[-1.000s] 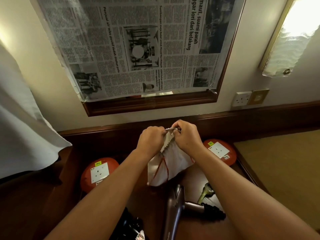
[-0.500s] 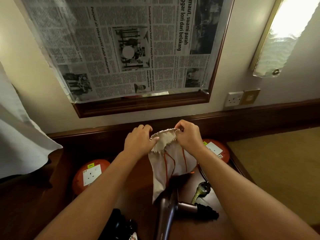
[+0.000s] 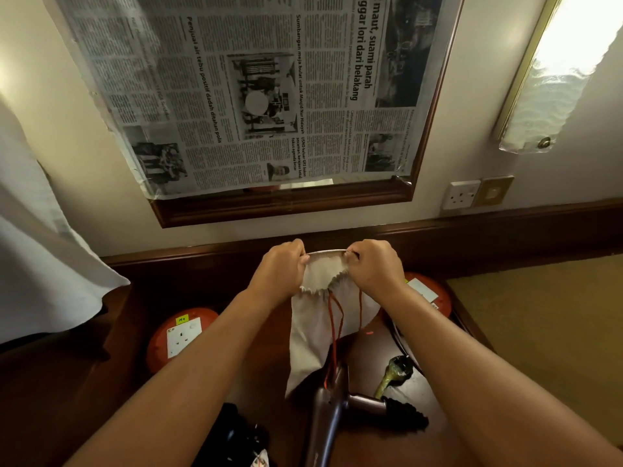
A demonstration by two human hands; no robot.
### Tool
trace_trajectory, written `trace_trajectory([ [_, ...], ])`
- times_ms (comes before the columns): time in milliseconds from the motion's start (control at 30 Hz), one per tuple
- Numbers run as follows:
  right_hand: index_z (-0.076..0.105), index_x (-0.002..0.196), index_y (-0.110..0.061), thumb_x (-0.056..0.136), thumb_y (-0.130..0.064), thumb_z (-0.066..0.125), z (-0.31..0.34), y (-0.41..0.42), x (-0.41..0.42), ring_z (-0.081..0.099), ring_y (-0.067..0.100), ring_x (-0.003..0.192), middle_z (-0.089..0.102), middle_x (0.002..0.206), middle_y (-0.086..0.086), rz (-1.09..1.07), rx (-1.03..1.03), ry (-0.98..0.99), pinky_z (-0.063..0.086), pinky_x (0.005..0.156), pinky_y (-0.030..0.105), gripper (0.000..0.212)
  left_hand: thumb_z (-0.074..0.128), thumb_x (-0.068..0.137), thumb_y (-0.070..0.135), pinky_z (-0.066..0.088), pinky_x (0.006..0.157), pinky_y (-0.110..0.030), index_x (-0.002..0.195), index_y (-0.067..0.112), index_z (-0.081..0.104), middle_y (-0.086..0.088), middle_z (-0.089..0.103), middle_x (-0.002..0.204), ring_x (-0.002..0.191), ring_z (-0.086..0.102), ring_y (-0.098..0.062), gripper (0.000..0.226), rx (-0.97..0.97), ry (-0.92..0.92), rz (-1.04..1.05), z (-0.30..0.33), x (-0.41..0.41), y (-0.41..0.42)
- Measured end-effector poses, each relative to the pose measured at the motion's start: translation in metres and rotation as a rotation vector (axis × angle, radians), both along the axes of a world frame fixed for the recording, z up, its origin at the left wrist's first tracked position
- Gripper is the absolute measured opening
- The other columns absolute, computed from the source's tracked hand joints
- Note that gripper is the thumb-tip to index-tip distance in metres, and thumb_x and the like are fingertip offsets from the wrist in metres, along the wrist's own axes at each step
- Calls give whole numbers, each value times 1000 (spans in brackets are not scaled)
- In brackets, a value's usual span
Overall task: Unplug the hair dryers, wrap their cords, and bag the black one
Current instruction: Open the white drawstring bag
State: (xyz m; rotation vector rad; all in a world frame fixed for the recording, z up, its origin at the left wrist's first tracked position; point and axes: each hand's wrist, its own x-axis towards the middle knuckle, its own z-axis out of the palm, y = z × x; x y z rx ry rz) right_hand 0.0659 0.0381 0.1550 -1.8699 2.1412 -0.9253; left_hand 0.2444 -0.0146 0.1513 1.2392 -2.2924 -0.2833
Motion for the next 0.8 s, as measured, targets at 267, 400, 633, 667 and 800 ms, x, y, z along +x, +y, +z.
trace_trajectory([
  [267,67,94,-12,95,-19,49,9,0,-1,56,18,80,60,93,3,6,20,168,42,68,29,20,54,97,18,49,68,-34,84,11,55,-4,60,82,76,57,-19,14,14,10,33,3,21,-7],
  [400,66,83,-15,93,-15,50,10,-5,1,56,12,72,62,84,0,12,59,8,42,58,22,19,53,96,15,46,69,-29,88,11,56,-3,57,89,81,56,-19,9,52,18,66,4,22,-6],
  [633,67,71,-8,87,-11,55,15,-11,-3,64,22,69,67,73,8,-116,43,-379,53,59,30,20,47,92,48,38,59,-29,81,15,53,-3,57,80,73,56,-20,36,434,-100,328,-5,-3,6],
  [667,67,71,-8,87,-10,54,15,-11,-5,64,22,69,67,73,7,-117,45,-382,54,62,32,20,46,95,39,39,58,-29,74,13,52,-5,57,77,68,53,-19,34,435,-84,289,-8,-7,6],
  [800,71,74,-9,88,-7,55,17,-9,-19,63,15,70,68,76,4,-63,57,-222,54,61,26,21,43,97,13,33,52,-26,81,7,55,-6,56,79,69,51,-19,21,251,-91,233,-7,-7,5],
])
